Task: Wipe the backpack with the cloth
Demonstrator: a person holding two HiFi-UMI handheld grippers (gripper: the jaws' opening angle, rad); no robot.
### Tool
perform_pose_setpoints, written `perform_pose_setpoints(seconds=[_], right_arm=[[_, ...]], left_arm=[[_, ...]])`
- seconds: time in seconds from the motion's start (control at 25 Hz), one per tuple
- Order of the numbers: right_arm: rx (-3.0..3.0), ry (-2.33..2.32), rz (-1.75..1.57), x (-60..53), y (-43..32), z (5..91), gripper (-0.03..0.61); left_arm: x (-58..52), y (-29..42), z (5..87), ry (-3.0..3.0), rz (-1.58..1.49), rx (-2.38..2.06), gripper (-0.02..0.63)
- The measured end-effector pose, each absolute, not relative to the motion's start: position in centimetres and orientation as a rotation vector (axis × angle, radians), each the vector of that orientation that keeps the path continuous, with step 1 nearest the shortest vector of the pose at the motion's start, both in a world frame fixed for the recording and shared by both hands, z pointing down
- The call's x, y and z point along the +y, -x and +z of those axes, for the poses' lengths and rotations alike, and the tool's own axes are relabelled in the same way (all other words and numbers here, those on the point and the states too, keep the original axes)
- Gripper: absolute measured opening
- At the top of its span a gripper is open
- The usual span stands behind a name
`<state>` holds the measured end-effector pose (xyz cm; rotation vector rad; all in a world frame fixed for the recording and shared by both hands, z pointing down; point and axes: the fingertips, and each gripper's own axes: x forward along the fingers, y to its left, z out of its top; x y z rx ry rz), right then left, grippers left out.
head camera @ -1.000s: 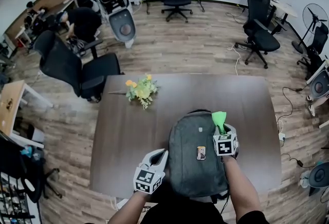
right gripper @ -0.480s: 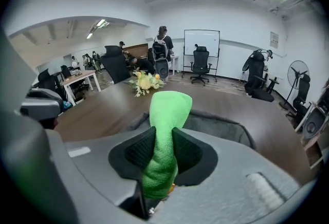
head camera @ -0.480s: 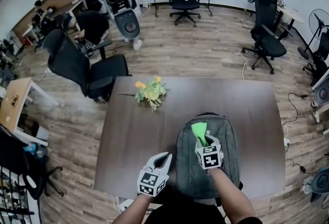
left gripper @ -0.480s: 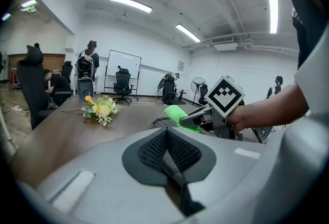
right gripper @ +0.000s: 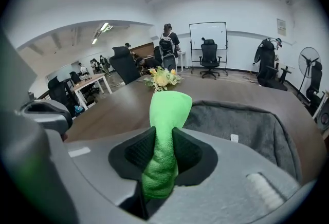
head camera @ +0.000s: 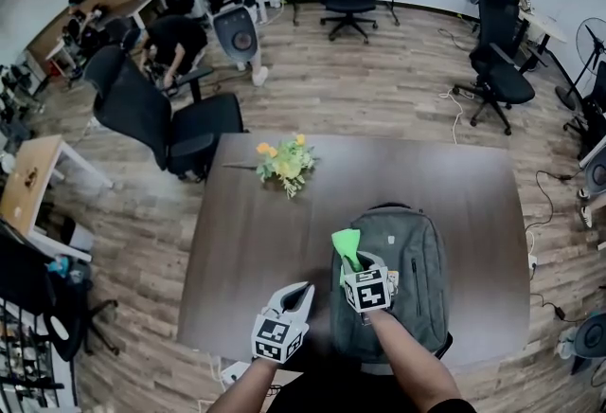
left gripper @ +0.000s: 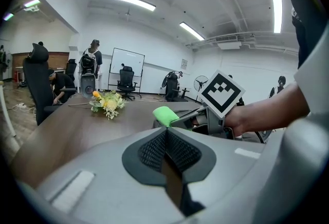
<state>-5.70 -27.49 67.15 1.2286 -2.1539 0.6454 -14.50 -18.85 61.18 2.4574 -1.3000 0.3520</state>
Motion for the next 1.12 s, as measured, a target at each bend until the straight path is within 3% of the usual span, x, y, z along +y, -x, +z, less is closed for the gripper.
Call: perform_pose_setpoints(seconds=[0.28,1.12], right_arm=[[-2.121,-1.223,0.584,-28.0,4.8,67.6,0.098],[-1.889,-1.344,0.465,-27.3,-8.3,68.6,0.099]], left_arm=[[-19.0,15.0,61.2,-2.456,0.358,-1.308,0.020],[-18.7,11.3,61.5,-2.518,0.359,-1.210,0.020]])
